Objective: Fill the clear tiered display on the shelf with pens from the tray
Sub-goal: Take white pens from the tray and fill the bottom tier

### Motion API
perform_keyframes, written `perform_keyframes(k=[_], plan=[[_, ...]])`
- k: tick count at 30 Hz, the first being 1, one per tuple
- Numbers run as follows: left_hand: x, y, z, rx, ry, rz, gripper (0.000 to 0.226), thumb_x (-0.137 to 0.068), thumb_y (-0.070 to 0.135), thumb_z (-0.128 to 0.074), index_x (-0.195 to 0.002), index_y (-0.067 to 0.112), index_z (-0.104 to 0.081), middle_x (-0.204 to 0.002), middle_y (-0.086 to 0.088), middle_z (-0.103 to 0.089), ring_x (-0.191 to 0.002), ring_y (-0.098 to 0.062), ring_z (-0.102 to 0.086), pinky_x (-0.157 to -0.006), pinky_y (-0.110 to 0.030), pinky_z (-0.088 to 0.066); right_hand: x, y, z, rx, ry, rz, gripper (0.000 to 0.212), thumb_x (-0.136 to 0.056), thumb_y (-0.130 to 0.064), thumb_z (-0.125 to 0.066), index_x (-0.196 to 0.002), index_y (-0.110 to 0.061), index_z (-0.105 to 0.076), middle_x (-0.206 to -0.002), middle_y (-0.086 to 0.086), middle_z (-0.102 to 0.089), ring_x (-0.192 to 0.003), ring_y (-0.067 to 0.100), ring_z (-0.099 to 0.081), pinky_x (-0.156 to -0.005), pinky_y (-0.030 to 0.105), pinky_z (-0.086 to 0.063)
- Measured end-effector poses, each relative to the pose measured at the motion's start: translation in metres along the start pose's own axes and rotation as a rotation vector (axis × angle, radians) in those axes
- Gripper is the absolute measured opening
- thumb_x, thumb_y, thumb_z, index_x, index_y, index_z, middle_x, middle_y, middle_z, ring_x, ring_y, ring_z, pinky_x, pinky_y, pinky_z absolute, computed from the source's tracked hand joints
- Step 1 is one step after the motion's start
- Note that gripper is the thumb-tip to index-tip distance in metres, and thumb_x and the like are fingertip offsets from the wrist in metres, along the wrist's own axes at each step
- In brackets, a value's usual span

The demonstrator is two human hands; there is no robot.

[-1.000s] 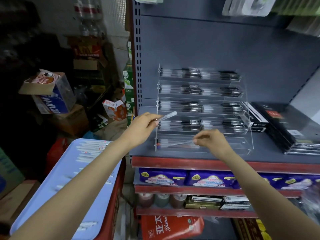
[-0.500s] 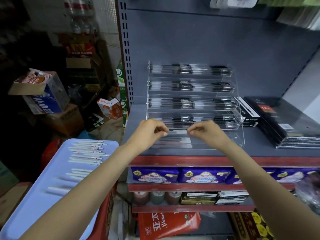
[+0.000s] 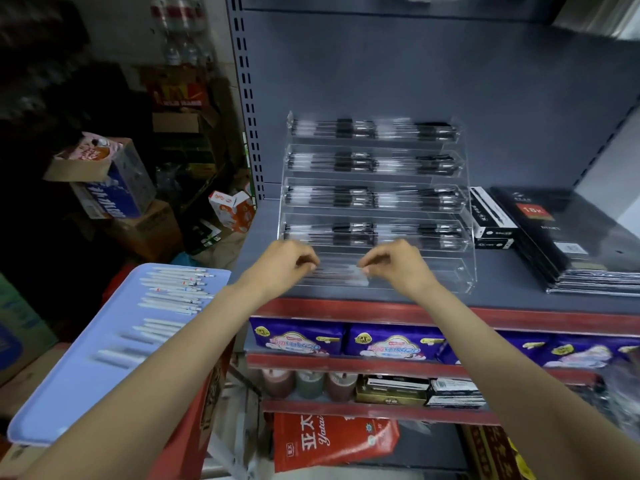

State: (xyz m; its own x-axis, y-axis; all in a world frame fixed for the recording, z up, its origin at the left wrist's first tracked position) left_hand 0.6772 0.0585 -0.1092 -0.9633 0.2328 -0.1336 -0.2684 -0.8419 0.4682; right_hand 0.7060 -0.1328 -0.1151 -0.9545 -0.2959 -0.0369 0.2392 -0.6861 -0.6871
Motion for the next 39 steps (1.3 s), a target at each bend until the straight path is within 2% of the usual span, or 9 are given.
perform_keyframes(k=[6,10,13,17,24,28,32,35,39], plan=[[0.009,0.004,-0.014,-0.14,-0.07,0.003,0.023,-0.094,0.024,-0.053,-0.111,0.016,-0.066,-0.106,-0.002,-0.059,-0.098,-0.019,-0.056,-0.086,-0.037,-0.047,-0.001,-0.005,-0.007,0.056,-0.065,0.034,0.014,-0.087,-0.007,-0.063,-0.095,-0.008,-0.074,-0.099,0.005,-0.072,-0.09,0.011,-0.062,-0.082,0.015,-0.043],[0.015,0.004,-0.012,-0.168,-0.01,-0.02,0.026,-0.093,0.023,-0.054,-0.116,0.016,-0.064,-0.111,-0.002,-0.058,-0.105,-0.02,-0.055,-0.088,-0.038,-0.047,0.004,-0.016,-0.008,0.057,-0.001,0.085,0.015,-0.088,-0.009,-0.061,-0.099,-0.01,-0.072,-0.091,-0.002,-0.066,-0.082,0.006,-0.056,-0.07,0.005,-0.034],[0.03,-0.002,0.001,-0.082,0.137,-0.065,0.02,-0.091,0.019,-0.057,-0.109,0.015,-0.065,-0.102,-0.001,-0.06,-0.098,-0.016,-0.056,-0.083,-0.031,-0.047,0.006,-0.037,-0.019,-0.03,0.044,0.138,0.014,-0.088,-0.011,-0.061,-0.096,-0.015,-0.072,-0.09,-0.002,-0.069,-0.081,0.008,-0.058,-0.067,0.007,-0.038],[0.064,-0.032,0.031,0.064,0.264,-0.007,0.014,-0.088,0.014,-0.061,-0.1,0.014,-0.068,-0.092,0.003,-0.061,-0.081,-0.004,-0.052,-0.073,-0.003,-0.035,0.004,-0.087,-0.056,-0.266,-0.014,0.177,0.016,-0.088,-0.007,-0.059,-0.091,-0.018,-0.07,-0.082,0.0,-0.068,-0.07,0.004,-0.06,-0.065,0.006,-0.045],[0.133,-0.145,0.069,0.151,0.28,0.248,0.011,-0.09,0.018,-0.059,-0.099,0.017,-0.066,-0.09,0.003,-0.064,-0.076,-0.01,-0.056,-0.063,-0.007,-0.039,-0.004,-0.178,-0.163,-0.198,-0.159,0.233,0.016,-0.091,-0.011,-0.055,-0.1,-0.013,-0.069,-0.086,0.001,-0.068,-0.07,0.002,-0.06,-0.067,0.007,-0.045],[0.171,-0.228,0.073,0.168,0.212,0.412,0.013,-0.09,0.014,-0.058,-0.101,0.012,-0.066,-0.092,0.0,-0.066,-0.077,-0.016,-0.057,-0.066,-0.016,-0.041,-0.012,-0.199,-0.243,-0.021,-0.298,0.208,0.024,-0.097,-0.01,-0.048,-0.116,-0.009,-0.062,-0.114,0.006,-0.065,-0.097,0.017,-0.059,-0.088,0.02,-0.046],[0.199,-0.302,0.059,0.147,0.08,0.523,0.017,-0.09,0.009,-0.055,-0.103,0.007,-0.065,-0.1,-0.009,-0.067,-0.088,-0.025,-0.061,-0.077,-0.028,-0.046,-0.021,-0.189,-0.314,0.078,-0.384,0.099,0.028,-0.099,-0.008,-0.041,-0.119,-0.007,-0.06,-0.087,-0.003,-0.063,-0.071,0.007,-0.054,-0.063,0.012,-0.044],[0.213,-0.343,0.043,0.111,-0.025,0.537,0.02,-0.091,0.005,-0.053,-0.107,0.005,-0.063,-0.109,-0.017,-0.061,-0.101,-0.032,-0.059,-0.087,-0.035,-0.046,-0.024,-0.176,-0.354,0.165,-0.451,0.016,0.03,-0.098,-0.01,-0.042,-0.125,-0.009,-0.056,-0.124,0.012,-0.059,-0.108,0.028,-0.058,-0.091,0.039,-0.048],[0.224,-0.365,0.025,0.002,-0.172,0.449,0.023,-0.091,0.007,-0.053,-0.113,0.008,-0.062,-0.117,-0.013,-0.054,-0.111,-0.029,-0.052,-0.09,-0.031,-0.038,-0.023,-0.168,-0.388,0.354,-0.534,0.033,0.033,-0.099,-0.016,-0.045,-0.131,-0.014,-0.05,-0.129,0.013,-0.048,-0.112,0.031,-0.052,-0.093,0.044,-0.046]])
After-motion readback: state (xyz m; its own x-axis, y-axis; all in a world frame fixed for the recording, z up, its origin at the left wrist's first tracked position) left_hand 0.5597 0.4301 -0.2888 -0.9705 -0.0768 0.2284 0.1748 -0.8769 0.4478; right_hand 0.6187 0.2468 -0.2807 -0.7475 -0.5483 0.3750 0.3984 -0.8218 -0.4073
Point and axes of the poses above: each hand's wrist, its own x-axis away from the middle knuckle, its own z-axis out of the back of the hand, y = z × x, the point moved 4 cm from there along -x, towards the middle knuckle
